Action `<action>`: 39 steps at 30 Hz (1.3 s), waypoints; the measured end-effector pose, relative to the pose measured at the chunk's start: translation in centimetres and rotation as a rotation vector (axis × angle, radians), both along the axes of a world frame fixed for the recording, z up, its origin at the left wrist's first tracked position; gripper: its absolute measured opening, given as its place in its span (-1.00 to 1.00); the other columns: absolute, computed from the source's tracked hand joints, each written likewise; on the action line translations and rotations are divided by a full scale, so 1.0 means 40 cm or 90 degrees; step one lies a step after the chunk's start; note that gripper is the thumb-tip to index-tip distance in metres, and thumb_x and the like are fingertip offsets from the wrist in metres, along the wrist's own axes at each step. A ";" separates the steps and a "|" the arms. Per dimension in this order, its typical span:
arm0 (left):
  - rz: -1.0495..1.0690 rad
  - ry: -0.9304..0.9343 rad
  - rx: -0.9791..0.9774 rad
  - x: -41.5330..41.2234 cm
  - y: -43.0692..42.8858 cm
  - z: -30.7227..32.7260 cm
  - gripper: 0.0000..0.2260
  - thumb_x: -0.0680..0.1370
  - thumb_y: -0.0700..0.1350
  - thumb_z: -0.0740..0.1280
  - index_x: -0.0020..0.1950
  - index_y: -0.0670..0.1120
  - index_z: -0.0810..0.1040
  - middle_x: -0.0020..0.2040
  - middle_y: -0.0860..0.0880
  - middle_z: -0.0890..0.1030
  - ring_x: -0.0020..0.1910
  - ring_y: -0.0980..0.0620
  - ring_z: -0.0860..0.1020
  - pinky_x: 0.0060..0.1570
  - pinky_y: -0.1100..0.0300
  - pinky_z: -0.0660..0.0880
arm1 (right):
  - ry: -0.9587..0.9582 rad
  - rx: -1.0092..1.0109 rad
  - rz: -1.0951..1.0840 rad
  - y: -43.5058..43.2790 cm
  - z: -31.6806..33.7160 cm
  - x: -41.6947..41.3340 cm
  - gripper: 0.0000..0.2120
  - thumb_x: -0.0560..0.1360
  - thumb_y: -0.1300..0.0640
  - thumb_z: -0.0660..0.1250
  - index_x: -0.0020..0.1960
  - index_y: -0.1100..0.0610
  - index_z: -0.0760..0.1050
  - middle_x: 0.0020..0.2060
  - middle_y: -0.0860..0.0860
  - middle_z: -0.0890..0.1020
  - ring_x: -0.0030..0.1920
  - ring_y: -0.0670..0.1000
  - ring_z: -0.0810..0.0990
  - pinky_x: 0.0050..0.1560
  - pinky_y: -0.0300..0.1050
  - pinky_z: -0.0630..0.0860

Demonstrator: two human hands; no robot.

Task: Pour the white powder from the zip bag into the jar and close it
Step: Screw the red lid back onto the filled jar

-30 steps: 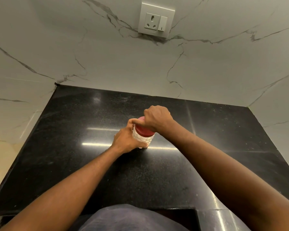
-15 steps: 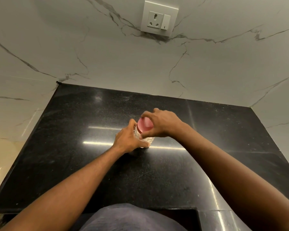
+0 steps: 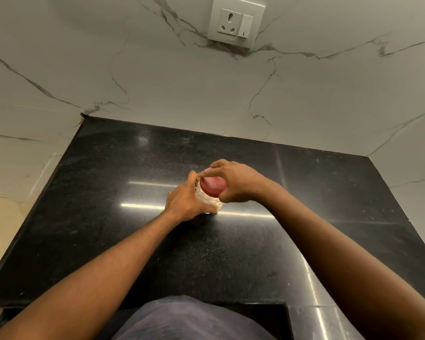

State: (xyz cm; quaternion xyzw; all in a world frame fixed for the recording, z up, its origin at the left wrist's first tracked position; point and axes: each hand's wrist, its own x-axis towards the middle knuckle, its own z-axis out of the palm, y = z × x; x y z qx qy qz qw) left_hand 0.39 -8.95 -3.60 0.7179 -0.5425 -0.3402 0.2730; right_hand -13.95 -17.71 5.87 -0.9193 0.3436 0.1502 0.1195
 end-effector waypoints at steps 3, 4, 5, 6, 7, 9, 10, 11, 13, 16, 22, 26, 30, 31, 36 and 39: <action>0.002 -0.004 0.012 0.000 0.002 -0.003 -0.22 0.19 0.28 0.65 0.21 0.18 0.25 0.15 0.08 0.60 0.11 -0.07 0.63 0.12 -0.20 0.63 | 0.066 -0.186 -0.095 0.009 0.006 0.038 -0.34 0.45 -0.50 0.25 0.23 0.03 0.57 -0.12 0.02 0.61 -0.16 0.02 0.53 -0.21 -0.07 0.46; 0.004 -0.002 0.010 0.000 0.002 -0.003 -0.19 0.18 0.29 0.65 0.25 0.19 0.25 0.17 0.07 0.61 0.13 -0.08 0.64 0.11 -0.20 0.64 | 0.089 -0.224 -0.119 0.009 0.008 0.049 -0.26 0.48 -0.55 0.12 0.03 0.12 0.58 -0.29 0.01 0.55 -0.26 0.02 0.53 -0.25 -0.08 0.45; 0.004 0.001 0.008 -0.001 0.003 -0.001 -0.14 0.18 0.28 0.65 0.31 0.20 0.24 0.23 0.05 0.62 0.17 -0.09 0.64 0.13 -0.20 0.64 | 0.107 -0.252 -0.137 0.008 0.009 0.055 -0.23 0.50 -0.56 0.04 -0.11 0.15 0.54 -0.38 0.01 0.48 -0.34 0.02 0.51 -0.27 -0.08 0.45; 0.002 0.002 0.007 -0.002 0.002 -0.002 -0.10 0.18 0.28 0.66 0.37 0.20 0.23 0.28 0.04 0.61 0.21 -0.09 0.62 0.17 -0.20 0.63 | 0.112 -0.264 -0.147 0.008 0.009 0.057 -0.22 0.52 -0.56 -0.01 -0.16 0.15 0.50 -0.41 0.02 0.46 -0.39 0.02 0.48 -0.28 -0.08 0.45; 0.001 0.003 0.005 -0.001 0.002 -0.003 -0.10 0.18 0.28 0.66 0.36 0.20 0.24 0.29 0.04 0.61 0.22 -0.09 0.62 0.18 -0.20 0.62 | 0.110 -0.263 -0.147 0.006 0.010 0.054 -0.23 0.53 -0.55 -0.01 -0.14 0.15 0.52 -0.38 0.03 0.50 -0.39 0.02 0.49 -0.28 -0.07 0.46; 0.006 0.001 0.006 0.002 0.001 -0.007 -0.17 0.16 0.31 0.65 0.26 0.20 0.26 0.20 0.10 0.61 0.17 -0.05 0.63 0.15 -0.17 0.62 | 0.082 -0.188 -0.117 0.003 0.016 0.041 -0.34 0.56 -0.45 0.16 0.22 0.10 0.58 0.00 0.10 0.66 -0.08 0.09 0.65 -0.10 -0.02 0.56; 0.007 -0.001 0.005 0.003 0.001 -0.010 -0.17 0.15 0.33 0.64 0.24 0.20 0.25 0.16 0.14 0.58 0.15 -0.02 0.62 0.14 -0.14 0.62 | 0.077 -0.101 -0.074 0.000 0.021 0.036 -0.37 0.54 -0.33 0.32 0.47 0.01 0.44 0.31 0.11 0.58 0.20 0.15 0.61 0.09 0.05 0.58; 0.007 -0.004 0.004 0.003 0.001 -0.013 -0.16 0.15 0.34 0.64 0.25 0.20 0.24 0.14 0.16 0.55 0.13 0.01 0.60 0.14 -0.12 0.62 | 0.083 -0.014 -0.022 -0.001 0.026 0.032 -0.27 0.50 -0.19 0.45 0.59 -0.10 0.26 0.53 0.09 0.39 0.41 0.18 0.48 0.27 0.12 0.53; 0.009 -0.007 0.002 0.002 -0.002 -0.017 -0.16 0.15 0.35 0.64 0.24 0.21 0.23 0.14 0.16 0.55 0.10 0.02 0.59 0.13 -0.12 0.64 | 0.090 0.027 0.054 0.004 0.024 0.028 -0.15 0.44 0.02 0.56 0.61 -0.20 0.21 0.61 0.06 0.25 0.49 0.20 0.39 0.35 0.14 0.49; 0.006 -0.008 -0.002 0.001 -0.004 -0.019 -0.16 0.15 0.34 0.64 0.24 0.21 0.24 0.13 0.16 0.53 0.08 0.03 0.57 0.12 -0.11 0.63 | 0.043 -0.088 0.063 -0.005 0.003 0.034 -0.27 0.43 -0.06 0.54 0.54 -0.19 0.35 0.39 0.05 0.51 0.18 0.07 0.56 0.01 -0.07 0.55; 0.006 -0.004 -0.011 0.000 -0.002 -0.021 -0.23 0.18 0.28 0.64 0.20 0.19 0.26 0.10 0.15 0.60 0.06 -0.03 0.63 0.04 -0.15 0.65 | -0.010 -0.182 -0.135 -0.026 -0.040 0.046 -0.24 0.39 -0.62 0.18 -0.12 0.12 0.56 -0.31 0.02 0.61 -0.39 -0.05 0.50 -0.43 -0.19 0.35; -0.001 0.003 -0.008 0.002 -0.002 -0.019 -0.22 0.22 0.25 0.66 0.25 0.13 0.29 0.19 0.09 0.62 0.14 -0.05 0.63 0.17 -0.18 0.61 | 0.102 -0.239 -0.159 -0.030 -0.046 0.039 -0.18 0.56 -0.51 -0.11 -0.10 0.14 0.62 -0.43 0.03 0.50 -0.44 0.01 0.48 -0.47 -0.13 0.29; -0.003 0.000 -0.008 0.002 -0.004 -0.015 -0.25 0.23 0.24 0.67 0.21 0.10 0.30 0.18 0.07 0.63 0.14 -0.07 0.64 0.17 -0.19 0.60 | 0.016 -0.183 -0.078 -0.047 -0.030 -0.003 -0.41 0.64 -0.36 0.05 0.41 0.01 0.51 0.09 0.09 0.66 0.05 0.15 0.67 -0.17 -0.09 0.50; -0.002 -0.002 -0.011 0.002 -0.002 -0.015 -0.24 0.23 0.24 0.67 0.22 0.10 0.30 0.19 0.06 0.63 0.14 -0.08 0.63 0.18 -0.19 0.60 | -0.020 -0.075 -0.047 -0.047 -0.019 -0.011 -0.44 0.63 -0.30 0.19 0.54 -0.07 0.37 0.34 0.10 0.57 0.27 0.16 0.59 0.05 -0.02 0.52; 0.000 -0.017 -0.021 -0.002 -0.001 -0.022 -0.19 0.23 0.27 0.66 0.30 0.12 0.28 0.23 0.05 0.62 0.17 -0.07 0.63 0.18 -0.17 0.61 | 0.007 0.008 0.040 -0.034 -0.009 -0.022 -0.15 0.41 -0.05 0.54 0.59 -0.25 0.21 0.47 0.02 0.40 0.33 0.10 0.49 0.16 -0.04 0.51; 0.000 -0.032 -0.013 -0.002 -0.004 -0.023 -0.25 0.22 0.29 0.63 0.20 0.13 0.27 0.15 0.07 0.62 0.08 -0.05 0.63 0.12 -0.15 0.63 | 0.003 -0.134 0.010 -0.029 -0.018 -0.005 -0.23 0.35 -0.42 0.45 0.42 -0.03 0.45 0.09 0.03 0.62 -0.08 0.01 0.52 -0.20 -0.14 0.41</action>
